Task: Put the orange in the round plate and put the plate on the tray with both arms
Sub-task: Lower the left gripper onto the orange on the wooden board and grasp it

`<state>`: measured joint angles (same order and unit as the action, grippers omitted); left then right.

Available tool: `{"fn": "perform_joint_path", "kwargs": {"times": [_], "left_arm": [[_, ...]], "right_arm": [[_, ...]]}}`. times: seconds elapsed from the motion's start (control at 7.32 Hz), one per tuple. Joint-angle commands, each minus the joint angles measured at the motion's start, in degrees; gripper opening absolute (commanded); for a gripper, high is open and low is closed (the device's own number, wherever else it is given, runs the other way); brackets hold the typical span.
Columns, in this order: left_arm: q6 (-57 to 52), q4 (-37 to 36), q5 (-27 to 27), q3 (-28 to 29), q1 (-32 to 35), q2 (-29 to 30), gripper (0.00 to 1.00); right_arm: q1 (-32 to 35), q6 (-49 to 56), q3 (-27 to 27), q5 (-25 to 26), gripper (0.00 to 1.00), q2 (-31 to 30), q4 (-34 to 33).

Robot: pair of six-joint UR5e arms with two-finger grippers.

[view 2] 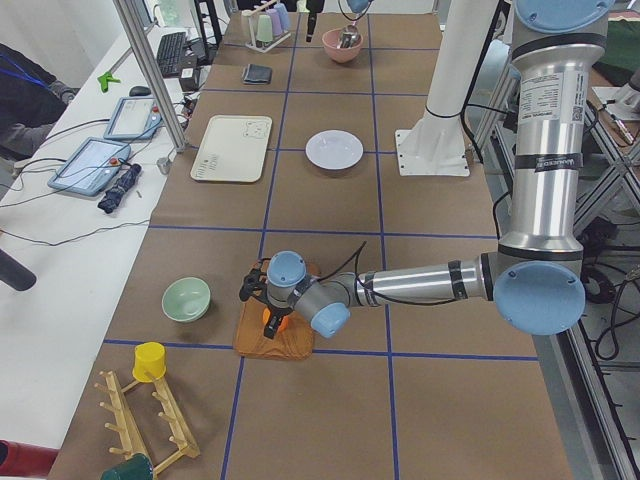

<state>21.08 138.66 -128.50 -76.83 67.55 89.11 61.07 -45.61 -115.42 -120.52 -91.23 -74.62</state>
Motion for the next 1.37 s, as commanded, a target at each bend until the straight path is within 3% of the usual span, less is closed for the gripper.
{"fn": "perform_joint_path", "kwargs": {"times": [0.0,0.14,0.27,0.41,0.55,0.68,0.96,1.23], "left_arm": [[0.0,0.2,0.0,0.1,-0.8,0.1,0.87],[0.0,0.6,0.0,-0.1,-0.8,0.1,0.5],[-0.1,0.8,-0.1,-0.3,-0.8,0.2,0.2],[-0.2,0.8,-0.6,-1.5,-0.8,0.4,0.07],[0.2,0.6,-0.7,-5.5,-0.5,0.6,0.0],[1.1,0.6,-0.3,-9.1,-0.4,1.1,0.0],[14.6,0.5,-0.1,-15.1,-0.8,6.7,0.0],[20.2,-0.3,3.1,-19.3,-8.6,10.0,0.0]], "right_arm": [[-0.1,0.0,0.0,0.0,1.0,0.0,0.0],[-0.1,0.0,0.1,0.0,1.0,-0.1,0.0],[-0.1,0.0,0.1,0.0,1.0,-0.1,0.0],[-0.1,0.0,0.1,-0.1,1.0,-0.2,0.0],[-0.1,0.0,0.1,-0.1,1.0,-0.4,0.1],[-0.1,0.0,0.1,-0.2,1.0,-0.4,0.1],[-0.2,0.0,0.1,-0.3,1.0,-0.4,0.7],[-1.3,-1.0,0.4,-0.9,1.0,-0.4,7.2]]}}
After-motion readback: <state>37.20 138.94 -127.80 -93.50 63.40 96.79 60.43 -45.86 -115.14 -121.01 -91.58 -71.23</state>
